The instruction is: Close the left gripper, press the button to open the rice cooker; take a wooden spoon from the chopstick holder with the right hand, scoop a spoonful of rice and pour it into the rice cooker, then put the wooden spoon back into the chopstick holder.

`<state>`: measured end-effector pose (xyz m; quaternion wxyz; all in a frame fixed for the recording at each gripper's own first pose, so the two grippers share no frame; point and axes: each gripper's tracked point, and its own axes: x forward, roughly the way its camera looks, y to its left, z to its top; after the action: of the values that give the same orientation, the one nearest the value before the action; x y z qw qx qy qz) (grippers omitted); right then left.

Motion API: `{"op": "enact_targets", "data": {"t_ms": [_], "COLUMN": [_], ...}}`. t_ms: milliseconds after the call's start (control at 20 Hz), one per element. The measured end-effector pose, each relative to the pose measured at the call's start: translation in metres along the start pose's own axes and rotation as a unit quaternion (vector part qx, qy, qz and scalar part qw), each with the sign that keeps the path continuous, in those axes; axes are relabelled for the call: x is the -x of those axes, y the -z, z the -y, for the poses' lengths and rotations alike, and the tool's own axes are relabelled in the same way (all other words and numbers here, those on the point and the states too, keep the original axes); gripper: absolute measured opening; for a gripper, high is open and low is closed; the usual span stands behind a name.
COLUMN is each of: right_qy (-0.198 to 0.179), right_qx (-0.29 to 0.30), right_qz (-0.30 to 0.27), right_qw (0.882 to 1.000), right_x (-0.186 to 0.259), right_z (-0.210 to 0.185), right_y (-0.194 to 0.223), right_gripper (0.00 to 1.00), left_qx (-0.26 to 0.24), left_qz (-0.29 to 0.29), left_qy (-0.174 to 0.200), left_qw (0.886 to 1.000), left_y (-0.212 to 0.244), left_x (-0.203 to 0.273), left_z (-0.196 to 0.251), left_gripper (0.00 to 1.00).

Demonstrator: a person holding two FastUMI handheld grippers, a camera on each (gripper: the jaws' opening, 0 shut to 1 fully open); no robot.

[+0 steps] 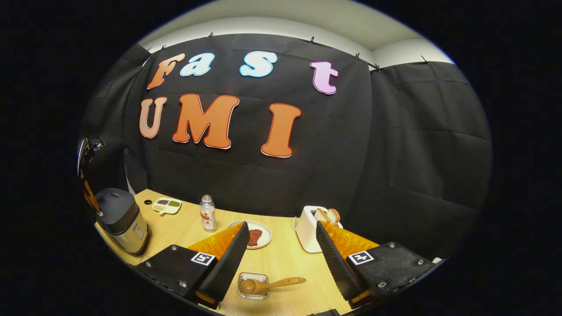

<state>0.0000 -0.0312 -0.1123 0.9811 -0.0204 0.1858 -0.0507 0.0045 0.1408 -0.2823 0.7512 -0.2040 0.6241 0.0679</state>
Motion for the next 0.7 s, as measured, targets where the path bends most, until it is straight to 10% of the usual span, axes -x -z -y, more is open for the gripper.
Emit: {"op": "enact_targets", "data": {"t_ms": [450,700], "right_qy": [-0.025,-0.050], "right_qx": [-0.011,-0.023], "right_qz": [-0.047,-0.086], "right_qw": [0.999,0.995], "right_x": [-0.007,-0.009], "right_z": [0.003,0.002], "right_y": [0.041,0.063], "right_gripper": [0.95,0.95], "left_qx": [-0.010,-0.088], "left_qz": [0.113,0.247], "left_qy": [-0.015,-0.051], "left_qw": [0.993,0.964], "left_y": [0.001,-0.036], "left_x": [0.027,0.090], "left_z": [0.000,0.019], "left_gripper": [0.06,0.06]}}
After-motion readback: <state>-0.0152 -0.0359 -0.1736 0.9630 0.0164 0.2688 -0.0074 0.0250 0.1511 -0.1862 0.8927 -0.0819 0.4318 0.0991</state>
